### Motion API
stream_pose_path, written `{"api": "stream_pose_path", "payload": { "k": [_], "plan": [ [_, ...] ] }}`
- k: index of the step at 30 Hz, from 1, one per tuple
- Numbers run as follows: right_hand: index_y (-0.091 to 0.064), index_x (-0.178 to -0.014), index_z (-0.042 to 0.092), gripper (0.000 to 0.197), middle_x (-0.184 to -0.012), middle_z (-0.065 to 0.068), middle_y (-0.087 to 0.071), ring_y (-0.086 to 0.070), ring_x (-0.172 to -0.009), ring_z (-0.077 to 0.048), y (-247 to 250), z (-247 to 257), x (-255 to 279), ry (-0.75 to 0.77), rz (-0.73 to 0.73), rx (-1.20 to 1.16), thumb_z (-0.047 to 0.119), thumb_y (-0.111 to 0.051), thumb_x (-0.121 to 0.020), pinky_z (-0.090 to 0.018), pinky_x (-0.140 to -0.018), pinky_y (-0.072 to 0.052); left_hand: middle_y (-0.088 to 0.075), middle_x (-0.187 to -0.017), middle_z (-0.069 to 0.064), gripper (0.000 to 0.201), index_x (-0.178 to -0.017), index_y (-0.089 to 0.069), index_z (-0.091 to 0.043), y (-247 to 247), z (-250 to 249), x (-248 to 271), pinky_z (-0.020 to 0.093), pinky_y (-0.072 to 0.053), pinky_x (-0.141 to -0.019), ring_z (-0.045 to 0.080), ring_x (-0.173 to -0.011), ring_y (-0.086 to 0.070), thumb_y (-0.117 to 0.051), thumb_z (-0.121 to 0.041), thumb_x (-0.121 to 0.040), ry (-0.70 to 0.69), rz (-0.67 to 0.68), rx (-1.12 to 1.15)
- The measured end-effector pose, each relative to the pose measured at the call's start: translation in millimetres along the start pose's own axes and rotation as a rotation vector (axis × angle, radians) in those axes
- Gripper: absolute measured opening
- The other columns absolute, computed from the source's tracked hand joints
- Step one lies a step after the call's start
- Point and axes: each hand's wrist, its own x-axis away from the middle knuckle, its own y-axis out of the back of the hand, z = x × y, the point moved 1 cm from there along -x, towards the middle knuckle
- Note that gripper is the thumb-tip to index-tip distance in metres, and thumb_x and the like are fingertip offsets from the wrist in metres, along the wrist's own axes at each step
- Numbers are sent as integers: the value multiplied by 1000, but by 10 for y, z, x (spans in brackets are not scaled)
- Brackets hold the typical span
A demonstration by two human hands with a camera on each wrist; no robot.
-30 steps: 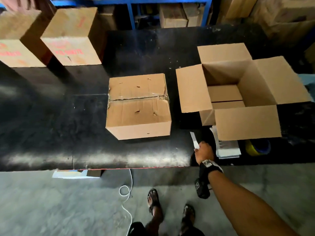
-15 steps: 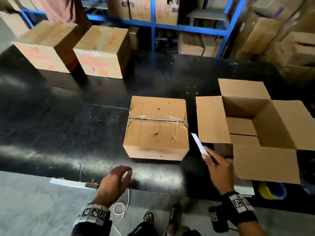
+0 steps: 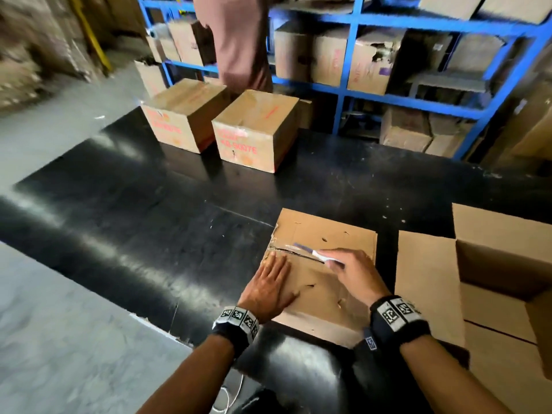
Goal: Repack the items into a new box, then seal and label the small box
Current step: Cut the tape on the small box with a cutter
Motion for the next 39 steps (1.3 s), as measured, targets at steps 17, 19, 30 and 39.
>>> {"api": "stream_pose_path", "payload": {
  "k": [17,19,30,39],
  "plan": [
    [-77,-119,20,31,-114,6,-77,-70,-101,-10,-519,95,-633,39,146,169,6,-65,-94,-11,-88,-44,-5,-165,6,77,-156,-15,-13,-204,85,-50,43,-3,-121,23,-152,6,-13,-64,-99,-3,-35,83],
    [-77,-119,19,31,-114,6,-77,-70,-100,-10,-522,104,-644,39,138,178,6,-65,-94,-11,-87,-43,-2,-165,5,78,-157,-13,-13,-206,88,-46,43,-4,-122,22,-152,8,-12,-65,-98,-6,-32,86],
    [-78,-116,21,38,-110,-2,-77,-67,-100,-24,-492,147,-617,54,161,340,-3,-60,-93,-35,-84,-55,-20,-162,6,74,-154,-28,-15,-191,81,-40,40,-3,-119,22,-152,-8,-19,-63,-98,14,-68,102],
    [-76,-120,27,49,-114,2,-75,-64,-104,-21,-227,66,-385,-32,140,371,-7,-56,-91,-33,-88,-53,-25,-161,6,74,-152,-35,-14,-177,79,-23,41,-13,-118,22,-151,-14,-24,-63,-97,35,-72,98]
  ]
}}
